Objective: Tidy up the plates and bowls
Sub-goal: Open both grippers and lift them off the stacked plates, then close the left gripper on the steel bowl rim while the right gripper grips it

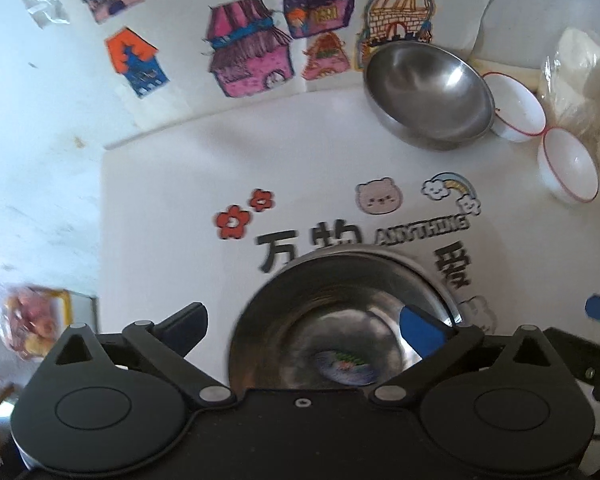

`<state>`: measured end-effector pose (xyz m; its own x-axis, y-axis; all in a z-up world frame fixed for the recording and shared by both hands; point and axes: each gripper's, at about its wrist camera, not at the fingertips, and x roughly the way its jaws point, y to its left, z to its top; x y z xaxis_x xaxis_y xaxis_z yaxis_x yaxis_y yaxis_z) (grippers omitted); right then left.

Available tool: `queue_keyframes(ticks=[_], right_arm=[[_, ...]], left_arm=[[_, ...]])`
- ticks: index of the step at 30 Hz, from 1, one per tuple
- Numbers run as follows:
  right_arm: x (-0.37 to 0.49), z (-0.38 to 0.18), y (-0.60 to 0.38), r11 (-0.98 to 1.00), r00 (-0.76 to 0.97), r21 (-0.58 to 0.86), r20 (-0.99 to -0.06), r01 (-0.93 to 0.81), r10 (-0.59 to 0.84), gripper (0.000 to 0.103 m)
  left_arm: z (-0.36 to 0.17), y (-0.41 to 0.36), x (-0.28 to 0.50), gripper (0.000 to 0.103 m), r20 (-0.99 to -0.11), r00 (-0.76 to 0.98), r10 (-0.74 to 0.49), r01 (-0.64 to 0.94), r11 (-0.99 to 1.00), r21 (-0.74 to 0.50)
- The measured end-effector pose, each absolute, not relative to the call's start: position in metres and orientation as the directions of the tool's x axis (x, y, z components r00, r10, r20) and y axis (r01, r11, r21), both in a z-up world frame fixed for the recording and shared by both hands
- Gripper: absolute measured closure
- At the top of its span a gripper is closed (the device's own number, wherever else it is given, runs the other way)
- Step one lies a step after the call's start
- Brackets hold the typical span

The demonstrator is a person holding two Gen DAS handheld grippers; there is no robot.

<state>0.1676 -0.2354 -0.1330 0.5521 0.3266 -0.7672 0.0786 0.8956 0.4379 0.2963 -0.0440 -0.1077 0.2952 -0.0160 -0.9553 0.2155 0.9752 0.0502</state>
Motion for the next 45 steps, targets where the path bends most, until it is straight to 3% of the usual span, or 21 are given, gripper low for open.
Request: queue_keyframes(ticks=[6,29,40,43,45], right_arm=[[0.165,-0.138,-0.266,0.875,0.586,0.455,-0.759,0.167,0.283,0.0],[0.25,-0.154,-0.268,0.768,0.674,0.55,-0.706,0.327,0.219,0.0],[0.289,-0.166,-0.266,0.735,0.676,0.557,-0.713,0.387,0.185,0.021],[0.296,-0.169,-0.264,0.738,0.67,0.555,-0.717,0.384,0.191,0.026],[0.301,-0.171,-0.263,0.745,0.664,0.548,-0.723,0.381,0.192,0.031]], left_arm=[[-0.114,-0.053,0.317,0.001,-0.943,0.308,-0.125,0.209,0.976,-0.062],[-0.128,-0.084,0.443,0.001,-0.915,0.367,-0.165,0.286,0.957,-0.057],[-0.145,-0.099,0.451,0.005,-0.918,0.371,-0.143,0.289,0.957,-0.032],[-0.15,-0.105,0.452,0.011,-0.919,0.365,-0.149,0.289,0.957,-0.041],[-0.151,-0.108,0.453,0.021,-0.921,0.358,-0.155,0.287,0.957,-0.049]])
